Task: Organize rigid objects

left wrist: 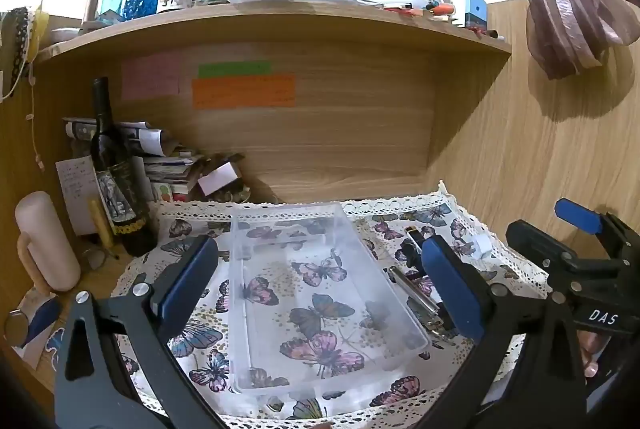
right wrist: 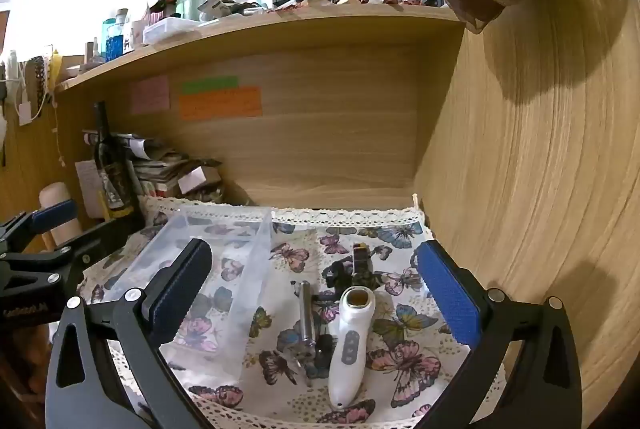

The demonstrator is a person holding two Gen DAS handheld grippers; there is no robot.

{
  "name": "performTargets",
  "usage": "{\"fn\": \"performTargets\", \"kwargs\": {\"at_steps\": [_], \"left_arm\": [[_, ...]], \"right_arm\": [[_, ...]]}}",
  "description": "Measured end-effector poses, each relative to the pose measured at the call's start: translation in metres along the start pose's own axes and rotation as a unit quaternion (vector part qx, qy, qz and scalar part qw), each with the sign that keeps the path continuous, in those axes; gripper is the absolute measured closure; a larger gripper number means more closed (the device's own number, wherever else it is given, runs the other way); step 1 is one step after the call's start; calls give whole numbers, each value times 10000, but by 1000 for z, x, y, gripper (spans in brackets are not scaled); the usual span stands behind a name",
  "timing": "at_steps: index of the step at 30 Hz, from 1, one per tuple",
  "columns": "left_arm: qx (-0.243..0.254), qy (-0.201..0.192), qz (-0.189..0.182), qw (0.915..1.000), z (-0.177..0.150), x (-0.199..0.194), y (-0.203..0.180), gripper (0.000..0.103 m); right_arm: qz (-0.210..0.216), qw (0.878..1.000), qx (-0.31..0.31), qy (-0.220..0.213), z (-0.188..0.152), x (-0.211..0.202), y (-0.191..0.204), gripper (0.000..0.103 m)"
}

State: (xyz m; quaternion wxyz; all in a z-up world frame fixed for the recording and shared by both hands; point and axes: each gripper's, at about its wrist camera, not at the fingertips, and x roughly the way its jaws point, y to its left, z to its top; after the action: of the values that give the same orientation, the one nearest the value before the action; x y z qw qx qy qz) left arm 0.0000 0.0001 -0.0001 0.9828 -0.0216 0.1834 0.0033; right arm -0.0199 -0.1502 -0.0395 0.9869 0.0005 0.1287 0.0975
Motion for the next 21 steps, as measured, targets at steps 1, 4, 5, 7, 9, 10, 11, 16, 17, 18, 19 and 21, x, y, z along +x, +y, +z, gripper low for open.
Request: {"fn": "performTargets", "kwargs": {"at_steps": [1, 4, 5, 7, 9, 10, 11, 16, 17, 18, 19, 21], "left_arm": [[-4, -7, -6, 10000, 0, 0, 0, 0], [-9, -89, -30, 10000, 0, -1, 0, 0], [-9, -87, -42, 10000, -1, -1, -1, 0], [-2, -81, -68, 9999, -1, -2, -1, 0], [5, -88, -90, 9999, -1, -3, -1, 0], [0, -96, -96, 9999, -1, -4, -1, 0], [9, -56, -46, 10000, -2, 3, 0, 0], [19, -88, -42, 10000, -3, 3, 0, 0], [18, -85, -58, 9999, -2, 2, 0, 0], [19, -86, -63, 9999, -2, 2, 0, 0], [23, -84, -56, 9999, -2, 2, -1, 0], [27, -100, -56, 9999, -2, 3, 0, 0]], "right_arm": [[2, 10000, 7, 13, 0, 0, 0, 0], [-11, 10000, 23, 31, 0, 0, -1, 0], [-7, 10000, -8, 50, 0, 1, 0, 0], [-12, 10000, -15, 45, 1, 1, 0, 0], [-12, 10000, -17, 46, 1, 1, 0, 0], [-10, 10000, -17, 44, 1, 1, 0, 0], [-6, 10000, -16, 42, 1, 1, 0, 0], [3, 10000, -23, 42, 0, -1, 0, 0], [4, 10000, -25, 40, 0, -1, -1, 0], [4, 10000, -26, 41, 1, 2, 2, 0], [4, 10000, -28, 42, 1, 2, 2, 0], [-1, 10000, -28, 41, 0, 1, 2, 0]]}}
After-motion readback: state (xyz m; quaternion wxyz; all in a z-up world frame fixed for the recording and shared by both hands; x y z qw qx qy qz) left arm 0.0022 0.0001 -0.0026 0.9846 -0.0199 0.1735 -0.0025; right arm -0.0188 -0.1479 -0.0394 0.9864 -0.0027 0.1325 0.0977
